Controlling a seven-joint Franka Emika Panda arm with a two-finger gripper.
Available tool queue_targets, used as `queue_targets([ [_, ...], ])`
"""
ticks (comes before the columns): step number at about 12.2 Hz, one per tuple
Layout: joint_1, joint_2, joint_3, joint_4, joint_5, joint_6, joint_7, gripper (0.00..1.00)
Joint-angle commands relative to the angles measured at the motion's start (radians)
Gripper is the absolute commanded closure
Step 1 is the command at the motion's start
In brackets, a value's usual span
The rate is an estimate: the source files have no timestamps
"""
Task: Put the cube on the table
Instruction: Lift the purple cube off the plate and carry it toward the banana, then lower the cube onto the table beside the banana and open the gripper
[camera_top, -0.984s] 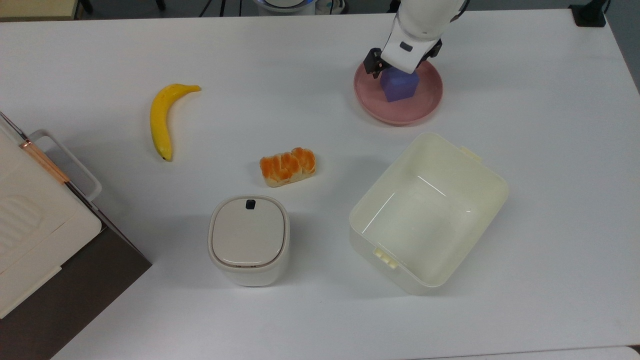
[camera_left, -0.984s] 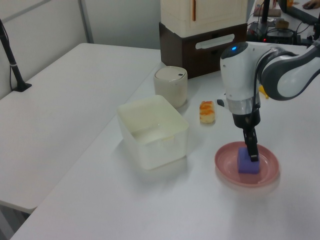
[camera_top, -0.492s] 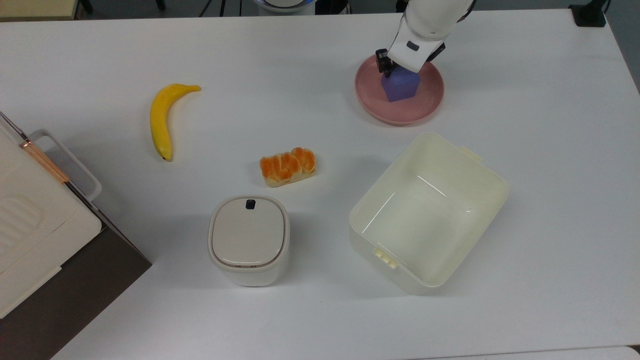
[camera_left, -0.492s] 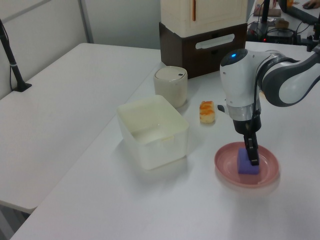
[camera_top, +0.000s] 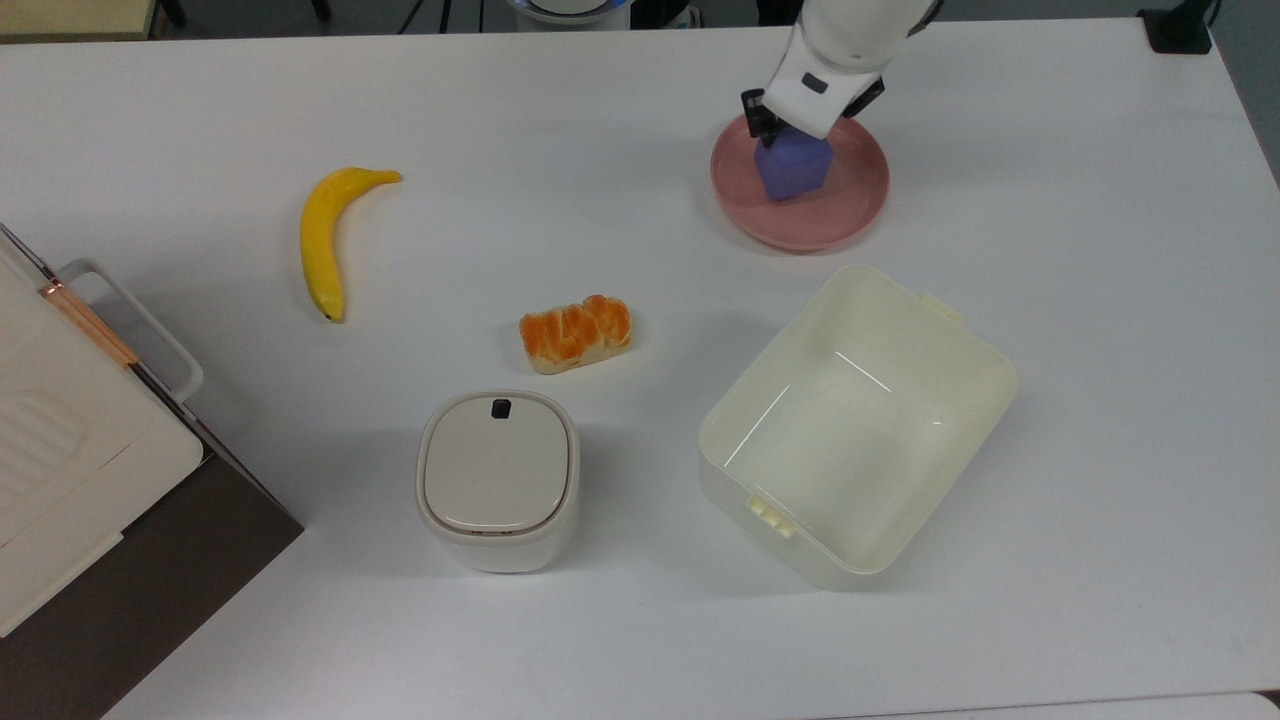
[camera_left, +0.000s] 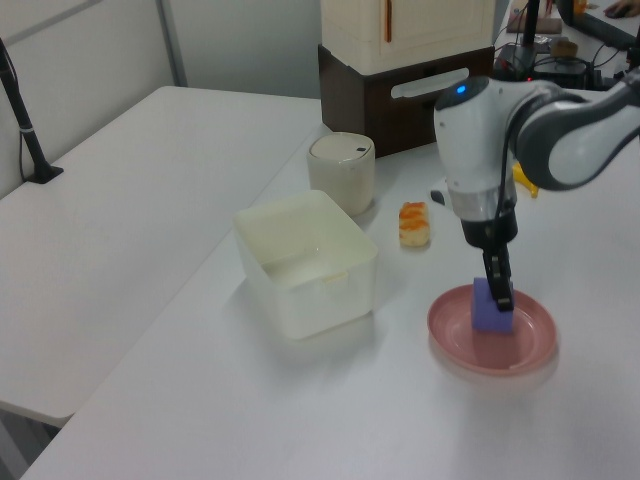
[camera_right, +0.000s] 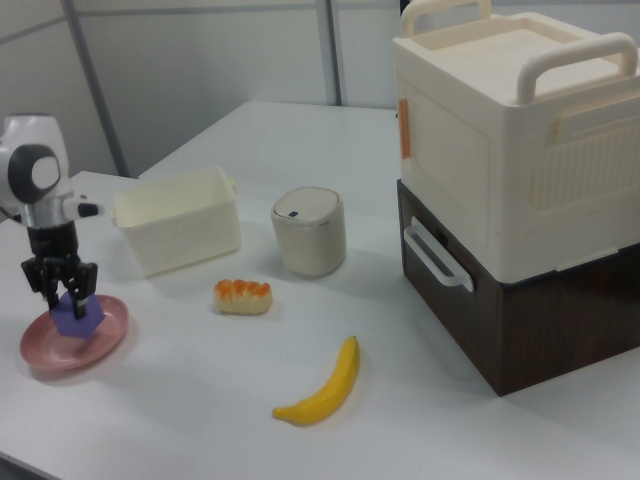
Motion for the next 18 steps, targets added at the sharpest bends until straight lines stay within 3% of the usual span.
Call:
queue_targets([
  [1,-0.088,-0.054,-0.012,0.013,-0.005,-0.063,-0.077,0.74],
  [5,-0.283,-0.044,-0.012,0.024,-0.106,-0.053,-0.200,0.71],
  [7,-0.419,-0.022,-0.012,0.027,-0.158,-0.026,-0.263,0.62],
  [9,-0.504,-0.001,-0.012,0.028,-0.206,0.043,-0.288,0.37],
  [10,-0.527,0.013,-0.012,0.057,-0.221,0.045,-0.288,0.00],
  [13,-0.536,0.025,-0.012,0.131,-0.218,0.022,-0.272,0.00],
  [16,-0.535,0.018,-0.012,0.238,-0.215,-0.105,-0.265,0.00],
  [18,-0.529,0.016,-0.012,0.327,-0.212,-0.161,-0.185,0.00],
])
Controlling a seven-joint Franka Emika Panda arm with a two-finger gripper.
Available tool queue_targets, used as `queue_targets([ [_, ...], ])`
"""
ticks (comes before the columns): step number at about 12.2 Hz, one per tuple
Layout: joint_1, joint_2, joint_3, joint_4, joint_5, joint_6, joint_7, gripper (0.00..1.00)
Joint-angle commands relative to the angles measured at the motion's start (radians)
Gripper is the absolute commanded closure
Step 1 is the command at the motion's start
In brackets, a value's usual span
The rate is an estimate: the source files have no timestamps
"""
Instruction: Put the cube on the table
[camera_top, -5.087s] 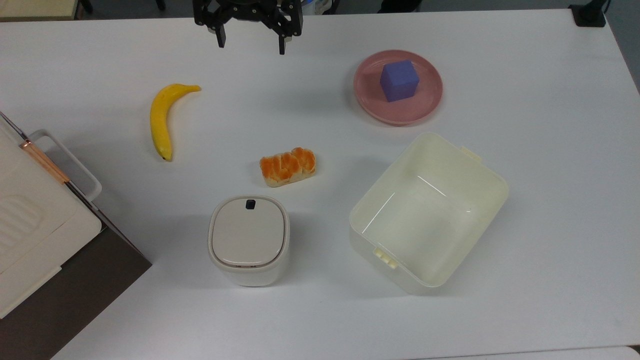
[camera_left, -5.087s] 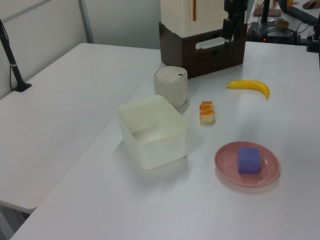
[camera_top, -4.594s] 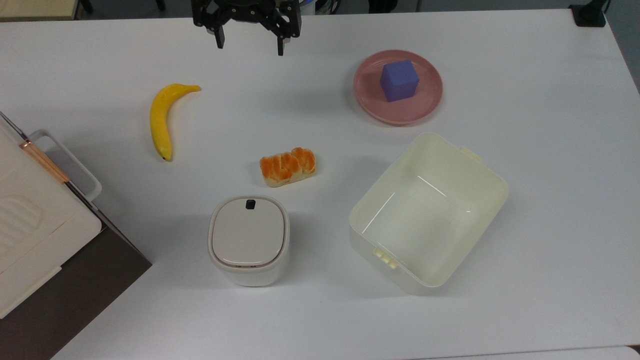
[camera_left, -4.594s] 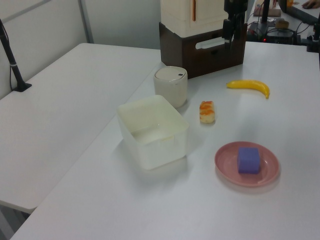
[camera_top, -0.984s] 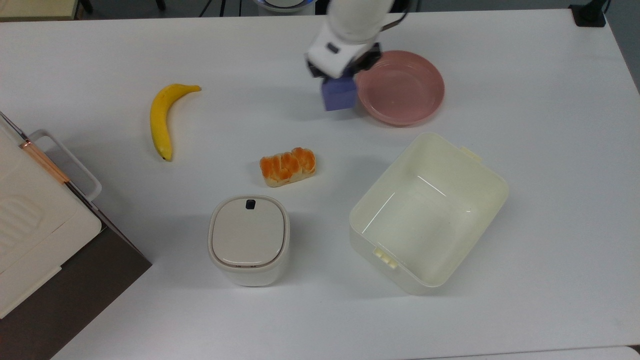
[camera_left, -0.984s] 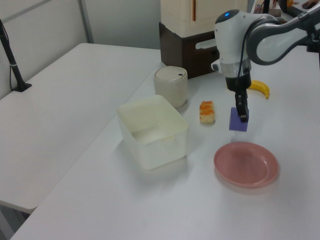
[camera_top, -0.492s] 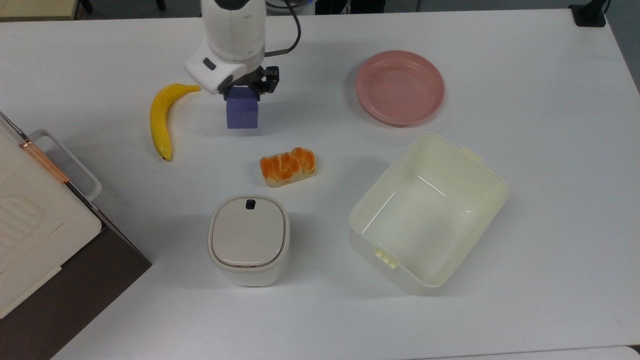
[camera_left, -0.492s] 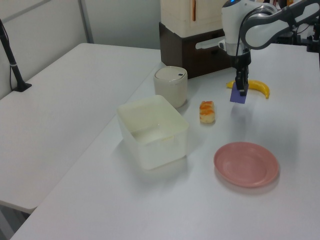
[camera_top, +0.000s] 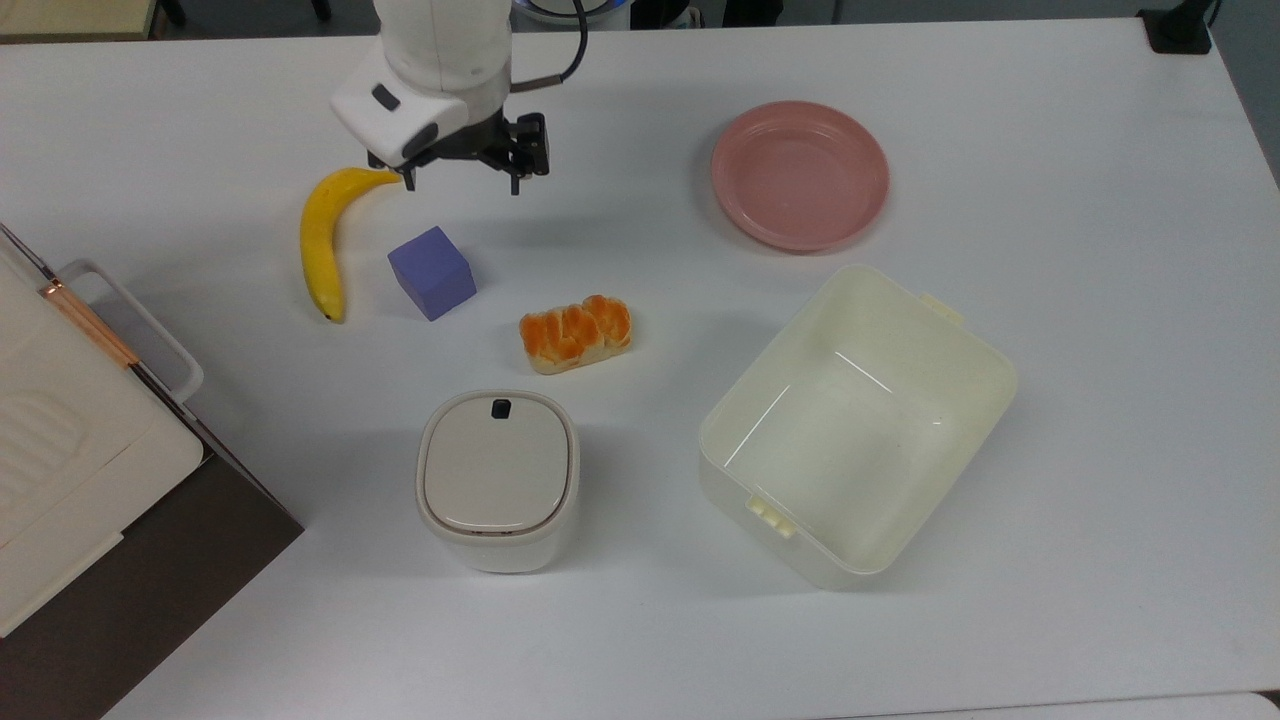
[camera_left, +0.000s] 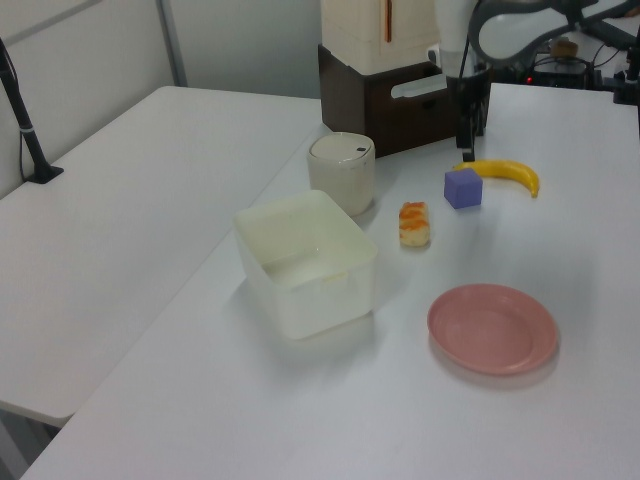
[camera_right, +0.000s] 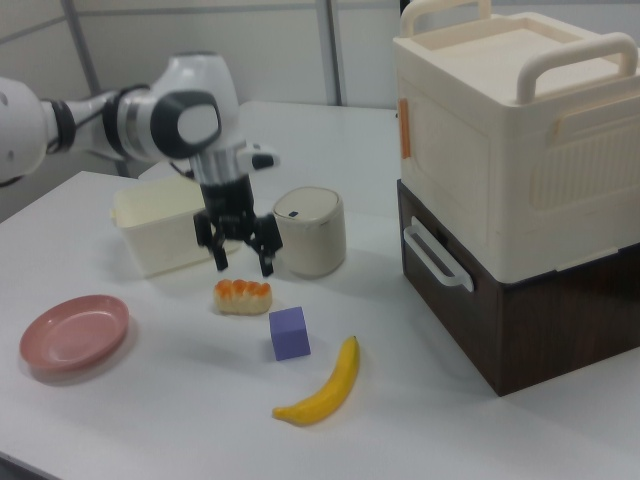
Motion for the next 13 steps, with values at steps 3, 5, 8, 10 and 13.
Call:
queue_targets([
  [3,0.010,-0.041,0.001,0.180,-0.004,-0.096,0.129,0.00],
  [5,0.014,-0.079,-0.005,0.180,0.008,-0.128,0.127,0.00],
  [8,0.028,-0.124,-0.038,0.174,0.082,-0.147,0.121,0.00],
  [10,0.048,-0.133,-0.041,0.174,0.084,-0.169,0.129,0.00],
  [13,0.069,-0.133,-0.045,0.171,0.091,-0.169,0.130,0.00],
])
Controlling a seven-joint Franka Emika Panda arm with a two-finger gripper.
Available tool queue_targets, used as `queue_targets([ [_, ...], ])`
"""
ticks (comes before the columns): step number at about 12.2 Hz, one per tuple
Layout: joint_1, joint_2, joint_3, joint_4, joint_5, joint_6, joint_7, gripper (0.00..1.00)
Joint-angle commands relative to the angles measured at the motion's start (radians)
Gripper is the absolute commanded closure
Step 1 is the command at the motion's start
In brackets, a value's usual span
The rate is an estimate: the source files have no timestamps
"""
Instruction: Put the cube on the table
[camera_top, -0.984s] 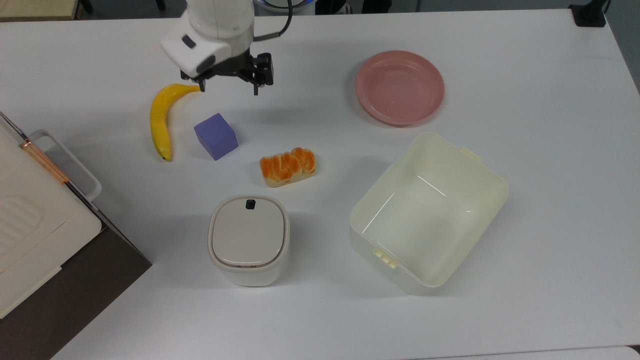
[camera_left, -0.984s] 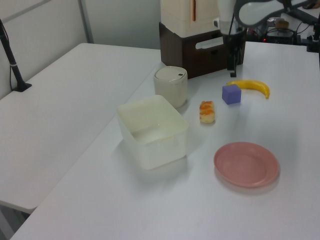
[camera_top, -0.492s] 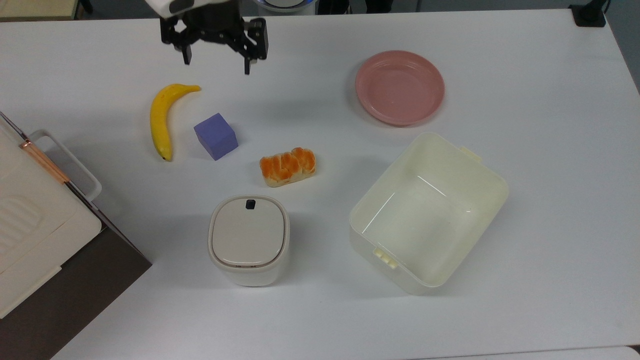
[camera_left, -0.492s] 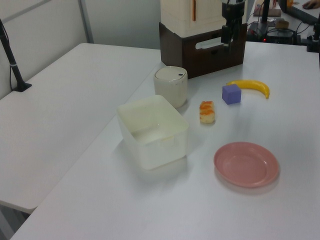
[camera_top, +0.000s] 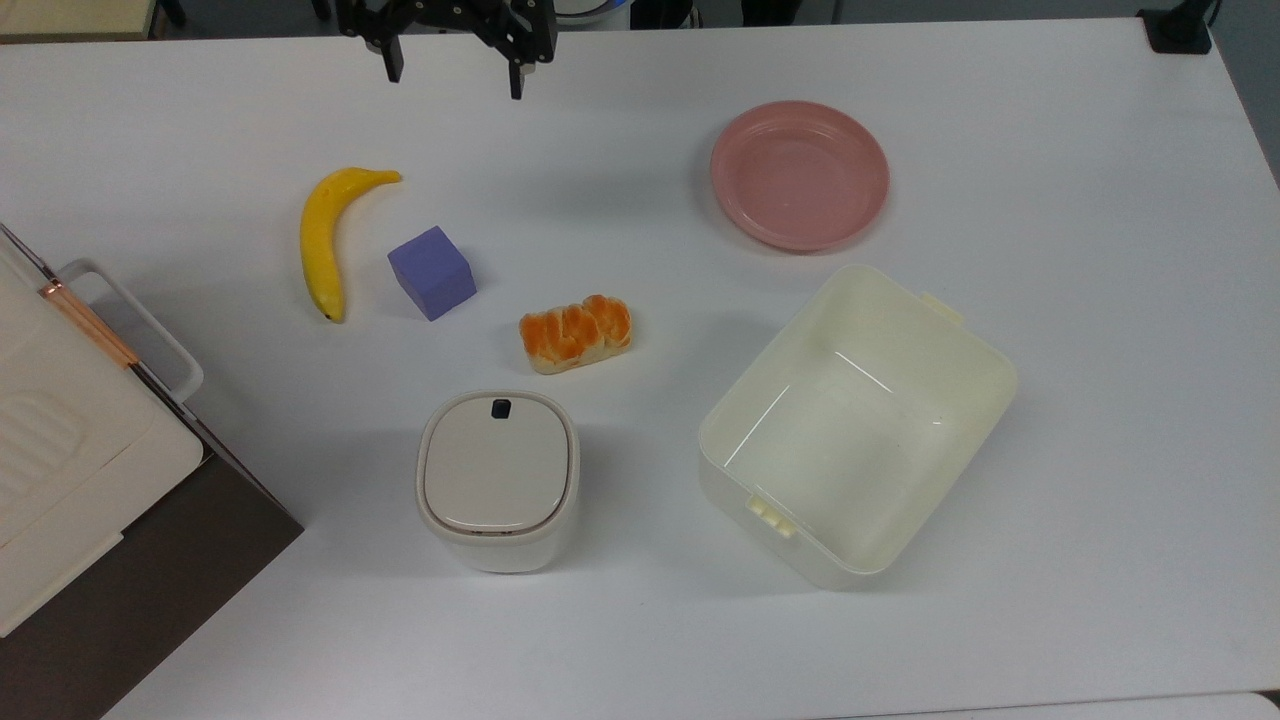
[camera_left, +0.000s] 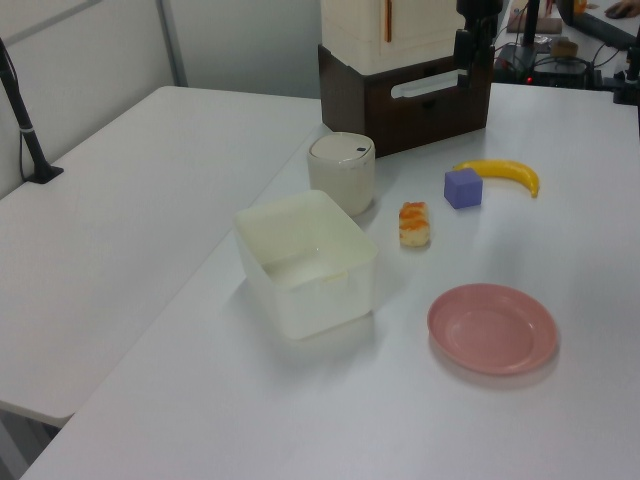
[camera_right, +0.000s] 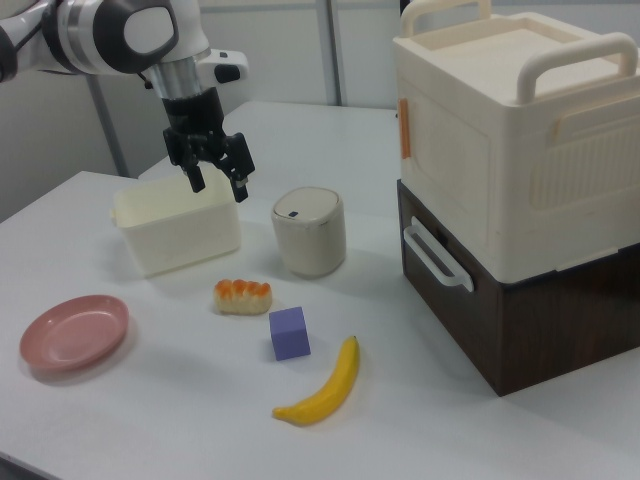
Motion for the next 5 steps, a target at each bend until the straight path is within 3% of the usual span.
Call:
queue_targets([
  [1,0.059,-0.019,-0.050,-0.016,0.018,-0.018,0.020,0.00],
  [3,0.103,-0.021,-0.091,-0.018,0.040,-0.020,0.020,0.00],
  [5,0.105,-0.021,-0.093,-0.021,0.041,-0.020,0.020,0.00],
])
